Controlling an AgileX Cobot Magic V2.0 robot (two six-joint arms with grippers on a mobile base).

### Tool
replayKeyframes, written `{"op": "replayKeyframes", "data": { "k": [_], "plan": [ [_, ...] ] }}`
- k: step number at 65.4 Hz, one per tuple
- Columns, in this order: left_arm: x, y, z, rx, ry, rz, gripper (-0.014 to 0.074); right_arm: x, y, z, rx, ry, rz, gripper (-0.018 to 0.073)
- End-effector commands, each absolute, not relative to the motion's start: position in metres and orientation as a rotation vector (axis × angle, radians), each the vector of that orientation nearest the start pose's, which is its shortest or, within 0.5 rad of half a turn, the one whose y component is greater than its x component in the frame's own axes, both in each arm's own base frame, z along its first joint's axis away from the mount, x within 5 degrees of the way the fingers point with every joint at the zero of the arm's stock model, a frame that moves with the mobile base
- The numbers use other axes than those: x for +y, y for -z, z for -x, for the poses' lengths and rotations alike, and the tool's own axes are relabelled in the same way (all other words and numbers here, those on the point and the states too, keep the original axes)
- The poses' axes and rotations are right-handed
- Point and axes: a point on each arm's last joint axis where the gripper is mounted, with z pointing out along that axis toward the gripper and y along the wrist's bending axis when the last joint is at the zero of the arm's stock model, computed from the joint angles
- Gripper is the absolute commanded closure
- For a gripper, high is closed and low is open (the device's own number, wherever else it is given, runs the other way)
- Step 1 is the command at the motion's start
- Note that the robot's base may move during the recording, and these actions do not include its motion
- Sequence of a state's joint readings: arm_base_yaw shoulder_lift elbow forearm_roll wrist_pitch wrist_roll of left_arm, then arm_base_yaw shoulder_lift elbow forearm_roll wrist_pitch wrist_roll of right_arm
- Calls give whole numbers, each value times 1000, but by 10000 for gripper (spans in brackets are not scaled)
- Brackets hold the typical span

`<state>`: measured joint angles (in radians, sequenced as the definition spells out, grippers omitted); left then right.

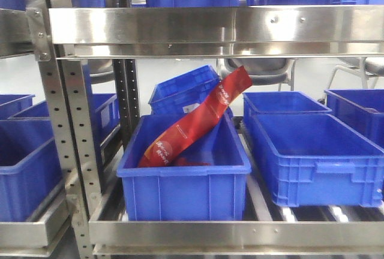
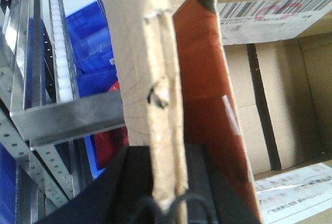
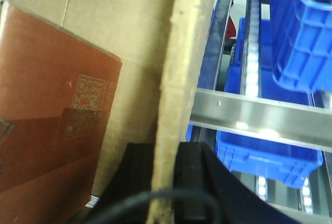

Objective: Stack two boxes on right shelf middle
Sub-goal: 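Raise the held boxes up to the middle roller shelf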

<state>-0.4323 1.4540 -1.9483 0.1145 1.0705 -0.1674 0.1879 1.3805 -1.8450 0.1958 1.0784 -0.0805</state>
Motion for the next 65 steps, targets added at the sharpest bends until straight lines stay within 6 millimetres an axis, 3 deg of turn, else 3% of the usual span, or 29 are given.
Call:
{"op": "replayKeyframes", "data": {
  "k": [1,65],
  "plan": [
    [-109,-533,-255,1974,271,-258,708,62,-523,-257,1996,-275,281,711],
    [-109,-533,-255,1973,268,-258,708,62,-523,-257,1996,-275,281,711]
  ]
}}
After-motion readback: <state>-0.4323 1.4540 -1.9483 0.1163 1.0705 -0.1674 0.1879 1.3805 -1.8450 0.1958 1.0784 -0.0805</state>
